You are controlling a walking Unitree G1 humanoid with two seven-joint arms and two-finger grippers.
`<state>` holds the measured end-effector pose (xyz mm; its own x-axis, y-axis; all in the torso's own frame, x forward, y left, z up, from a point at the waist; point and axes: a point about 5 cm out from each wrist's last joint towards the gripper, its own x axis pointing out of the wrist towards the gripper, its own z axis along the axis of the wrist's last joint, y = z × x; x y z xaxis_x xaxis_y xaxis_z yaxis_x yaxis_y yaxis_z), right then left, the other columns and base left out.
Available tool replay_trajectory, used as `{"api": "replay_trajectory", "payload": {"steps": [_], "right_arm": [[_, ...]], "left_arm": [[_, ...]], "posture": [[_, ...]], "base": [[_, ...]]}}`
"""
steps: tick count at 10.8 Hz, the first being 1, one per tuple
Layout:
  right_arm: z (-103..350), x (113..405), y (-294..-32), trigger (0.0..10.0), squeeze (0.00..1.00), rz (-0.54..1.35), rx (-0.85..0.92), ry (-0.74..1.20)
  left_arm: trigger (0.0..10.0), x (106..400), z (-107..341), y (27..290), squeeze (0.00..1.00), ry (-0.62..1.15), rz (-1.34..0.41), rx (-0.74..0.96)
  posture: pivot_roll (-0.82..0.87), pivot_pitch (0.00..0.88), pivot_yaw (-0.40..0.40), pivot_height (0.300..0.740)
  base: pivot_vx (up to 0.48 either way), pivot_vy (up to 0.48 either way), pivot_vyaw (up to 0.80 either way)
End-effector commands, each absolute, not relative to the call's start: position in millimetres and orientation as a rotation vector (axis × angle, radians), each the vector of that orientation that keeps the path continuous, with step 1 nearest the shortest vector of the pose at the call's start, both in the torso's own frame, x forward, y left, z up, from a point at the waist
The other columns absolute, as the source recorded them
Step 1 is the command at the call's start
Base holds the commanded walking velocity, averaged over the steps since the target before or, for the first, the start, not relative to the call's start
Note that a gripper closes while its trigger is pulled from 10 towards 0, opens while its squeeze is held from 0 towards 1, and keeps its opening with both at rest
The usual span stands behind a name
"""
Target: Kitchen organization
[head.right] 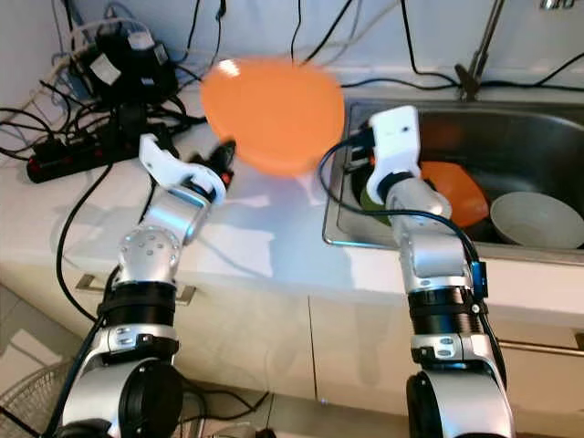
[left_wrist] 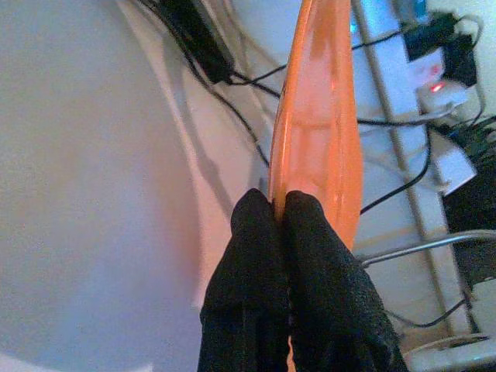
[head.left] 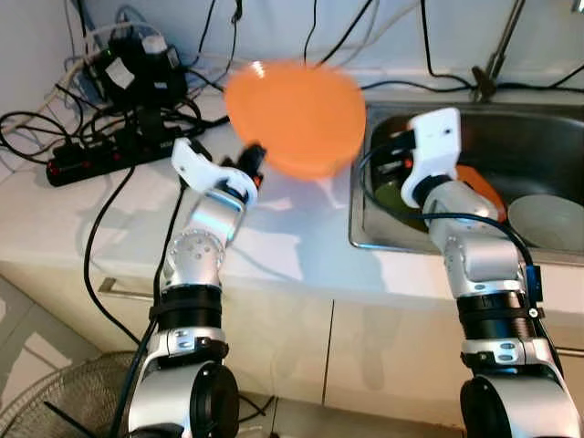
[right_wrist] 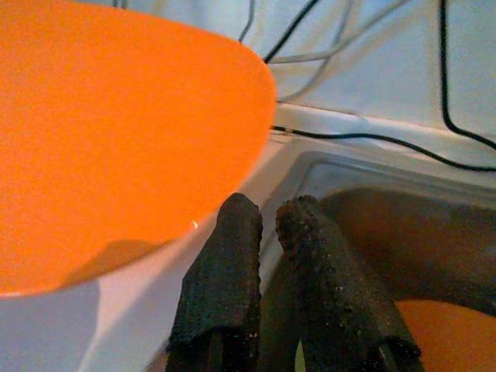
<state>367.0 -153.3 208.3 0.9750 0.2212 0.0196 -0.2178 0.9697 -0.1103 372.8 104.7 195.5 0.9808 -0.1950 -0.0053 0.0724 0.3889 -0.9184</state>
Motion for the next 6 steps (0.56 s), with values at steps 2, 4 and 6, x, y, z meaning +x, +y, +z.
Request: {"api": "replay_trajectory", "payload": {"steps": [2, 4, 6], "right_arm": [[211.8, 367.5, -153.0, 10.0, 0.00, 0.209, -0.030, -0.041], [217.0, 366.5, -160.3, 10.0, 0.00, 0.175, 0.108, -0.091], [213.2, 365.2, -165.9, 10.0, 0.00, 0.168, 0.274, -0.091]], "left_arm": [[10.0, 365.8, 202.2, 72.9, 0.00, 0.103, -0.259, -1.276], [10.0, 364.1, 199.3, 70.8, 0.00, 0.118, -0.268, -1.275], [10.0, 362.9, 198.0, 67.0, 0.00, 0.134, -0.292, -1.258]], "posture": [[0.05, 0.000, 0.116, 0.740], [0.05, 0.000, 0.122, 0.740], [0.04, 0.000, 0.125, 0.740]], "base": [[0.000, 0.000, 0.00], [0.000, 0.000, 0.00], [0.000, 0.000, 0.00]]}}
